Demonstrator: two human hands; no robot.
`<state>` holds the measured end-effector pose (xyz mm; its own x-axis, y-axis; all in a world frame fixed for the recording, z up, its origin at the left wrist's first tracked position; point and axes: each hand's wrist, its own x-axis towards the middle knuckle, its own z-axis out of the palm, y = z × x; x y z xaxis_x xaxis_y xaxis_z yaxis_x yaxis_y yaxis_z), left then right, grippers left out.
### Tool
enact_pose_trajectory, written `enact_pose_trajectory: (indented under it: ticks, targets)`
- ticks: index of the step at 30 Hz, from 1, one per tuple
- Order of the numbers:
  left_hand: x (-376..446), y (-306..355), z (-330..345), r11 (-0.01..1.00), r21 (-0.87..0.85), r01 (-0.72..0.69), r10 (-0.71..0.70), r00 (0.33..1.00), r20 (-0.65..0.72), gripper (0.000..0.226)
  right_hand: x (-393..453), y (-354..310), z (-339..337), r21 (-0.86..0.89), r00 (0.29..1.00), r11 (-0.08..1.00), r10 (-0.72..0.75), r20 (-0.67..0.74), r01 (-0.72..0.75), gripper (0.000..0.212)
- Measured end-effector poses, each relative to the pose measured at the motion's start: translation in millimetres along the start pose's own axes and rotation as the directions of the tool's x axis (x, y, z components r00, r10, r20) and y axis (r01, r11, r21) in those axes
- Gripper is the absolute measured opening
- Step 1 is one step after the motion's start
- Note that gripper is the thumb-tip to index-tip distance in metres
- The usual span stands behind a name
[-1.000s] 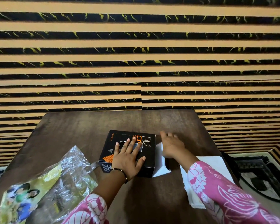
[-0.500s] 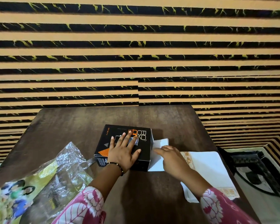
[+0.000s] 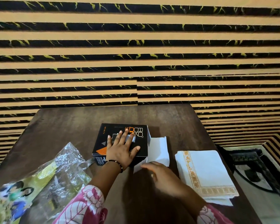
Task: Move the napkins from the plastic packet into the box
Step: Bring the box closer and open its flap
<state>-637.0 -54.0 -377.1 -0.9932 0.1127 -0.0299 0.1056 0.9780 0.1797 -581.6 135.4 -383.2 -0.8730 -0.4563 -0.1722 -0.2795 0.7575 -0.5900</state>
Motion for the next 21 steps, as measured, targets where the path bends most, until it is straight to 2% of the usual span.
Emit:
enact_pose_trajectory:
  ticks: [2,5,8,11,13,15,18,21]
  targets:
    - [0.7,-1.6,-2.1,1.0,0.006,-0.025,0.025,0.999,0.036,0.11,4.2,-2.1,5.9,0.054,1.0,0.998,0.022,-0.012,-0.022,0.056]
    - [1.7,-5.9,-5.8,0.994,0.074,-0.085,0.075,0.989,0.13,0.121,7.8,-4.1,6.5,0.228,0.994,0.968,0.111,-0.007,-0.107,0.05]
    - [0.5,-6.1,-3.8,0.987,0.129,-0.095,0.074,0.985,0.158,0.122,12.6,-2.3,0.6,0.353,0.981,0.915,0.189,0.047,-0.194,0.041]
    - [-0.7,-3.6,-0.3,0.989,0.13,-0.075,0.06,0.991,0.117,0.119,28.0,5.4,-8.5,0.392,0.931,0.879,0.344,-0.124,-0.272,0.035]
    - [-0.2,-3.5,-0.2,0.989,0.127,-0.073,0.059,0.992,0.113,0.118,40.8,5.8,-17.2,0.513,0.897,0.818,0.402,-0.187,-0.26,0.029]
    - [-0.2,-3.7,-0.3,0.989,0.128,-0.073,0.058,0.991,0.117,0.118,53.9,-1.2,-25.6,0.596,0.902,0.761,0.409,-0.137,-0.255,0.023]
    - [-1.6,-3.4,-2.3,0.989,0.126,-0.08,0.063,0.99,0.128,0.117,76.2,-7.9,-37.4,0.692,0.887,0.649,0.46,-0.027,-0.316,0.03]
    - [-4.3,-3.6,-3.8,0.989,0.122,-0.085,0.069,0.989,0.128,0.116,97.6,-5.7,-51.7,0.688,0.854,0.625,0.52,-0.013,-0.37,0.038]
